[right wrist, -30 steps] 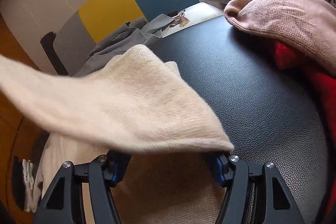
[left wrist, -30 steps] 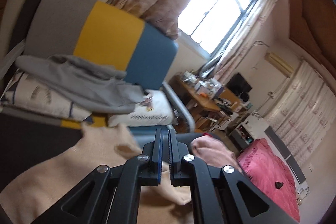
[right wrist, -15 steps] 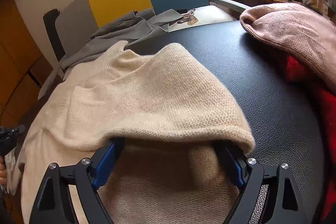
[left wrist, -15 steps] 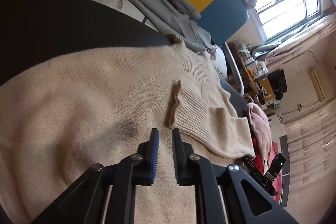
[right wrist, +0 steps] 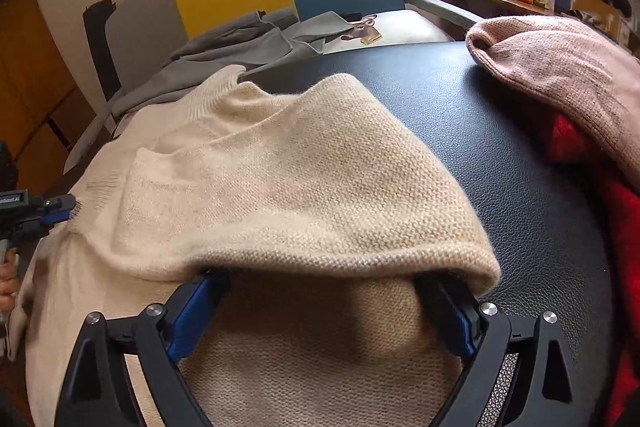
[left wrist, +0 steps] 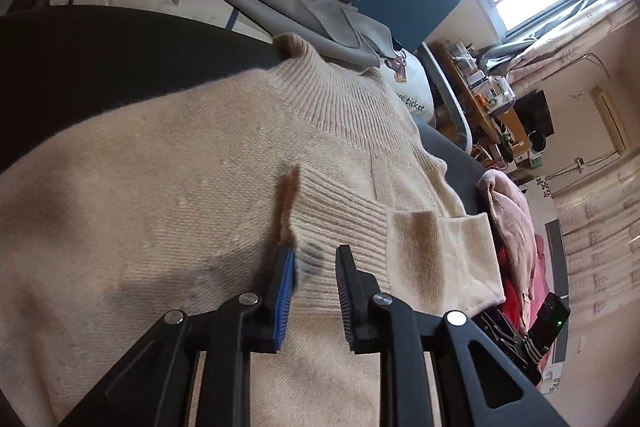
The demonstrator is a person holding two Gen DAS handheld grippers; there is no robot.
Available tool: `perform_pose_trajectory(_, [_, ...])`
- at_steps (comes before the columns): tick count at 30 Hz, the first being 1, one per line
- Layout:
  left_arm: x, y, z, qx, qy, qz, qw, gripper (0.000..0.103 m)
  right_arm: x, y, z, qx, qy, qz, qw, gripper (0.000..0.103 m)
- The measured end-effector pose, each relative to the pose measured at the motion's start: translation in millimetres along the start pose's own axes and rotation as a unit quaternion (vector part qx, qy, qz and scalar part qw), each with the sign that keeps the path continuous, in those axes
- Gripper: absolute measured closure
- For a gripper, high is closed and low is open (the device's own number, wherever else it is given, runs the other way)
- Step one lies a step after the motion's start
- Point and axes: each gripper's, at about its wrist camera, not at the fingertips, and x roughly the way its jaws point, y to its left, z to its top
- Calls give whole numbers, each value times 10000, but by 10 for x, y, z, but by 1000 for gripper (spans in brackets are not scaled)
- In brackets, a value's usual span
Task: Fold clothes
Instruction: 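Fold the sweater side over the body with the left tool while the right tool presses the body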
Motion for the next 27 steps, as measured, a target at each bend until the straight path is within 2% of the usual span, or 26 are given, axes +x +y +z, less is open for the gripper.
perform_pose_trajectory(4, [80,-73,33,90,50,79,9999,83,4,9,4,-5,-4,33,10000,5])
perform_pose_trajectory(7, [105,-158,46,288,116,279,9991,90,2,14,0,3,-10,48,10000,5])
perform_pose_trajectory(8, [113,-188,40,387,137,375,9985,101,0,17,-1,3,-11,52,10000,5])
perform_pose_trajectory(12, [47,-173,6,318,112,298,9990,102,1,24,-1,-1,-8,66,10000,3])
perform_pose_trajectory(19, [-367,-125,-97,236,-548,198,9980,102,-4,44,-10,13,-12,47,10000,3])
perform_pose_trajectory(27, [-879,150,-317,-166,-1122,135,9935,102,-31,51,-16,60,-50,116,9999,3])
